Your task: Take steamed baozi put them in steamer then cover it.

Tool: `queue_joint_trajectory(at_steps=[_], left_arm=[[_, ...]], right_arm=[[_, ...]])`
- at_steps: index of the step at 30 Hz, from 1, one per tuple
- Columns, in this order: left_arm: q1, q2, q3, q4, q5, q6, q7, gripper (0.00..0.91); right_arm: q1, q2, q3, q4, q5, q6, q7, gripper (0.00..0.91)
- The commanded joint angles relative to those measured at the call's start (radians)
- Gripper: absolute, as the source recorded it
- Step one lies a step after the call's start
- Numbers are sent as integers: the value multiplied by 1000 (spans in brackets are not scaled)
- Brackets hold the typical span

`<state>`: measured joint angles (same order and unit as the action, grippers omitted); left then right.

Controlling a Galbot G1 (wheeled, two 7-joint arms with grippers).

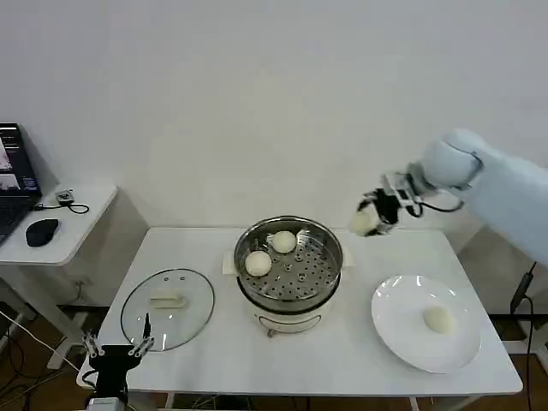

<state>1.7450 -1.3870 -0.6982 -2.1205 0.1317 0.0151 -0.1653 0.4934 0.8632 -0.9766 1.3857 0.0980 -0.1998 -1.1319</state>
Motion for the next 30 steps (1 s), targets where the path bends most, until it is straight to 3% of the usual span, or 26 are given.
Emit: queue_joint_trajectory(at_steps=[1, 10, 16, 30], left_arm=[[6, -6, -13, -8, 0, 0, 0, 907], [9, -10, -37, -3, -7, 0, 0, 907], [11, -16, -39, 3, -6, 0, 0, 907], [10, -19, -42, 7, -9, -2, -1, 907]], right_arm=[[67, 259, -73, -50, 24, 4, 4, 695], [-53, 328, -117, -70, -64, 93, -20, 695], [-90, 316, -138, -40, -109, 148, -48, 695], [-114, 288, -156, 5, -130, 200, -79, 695]])
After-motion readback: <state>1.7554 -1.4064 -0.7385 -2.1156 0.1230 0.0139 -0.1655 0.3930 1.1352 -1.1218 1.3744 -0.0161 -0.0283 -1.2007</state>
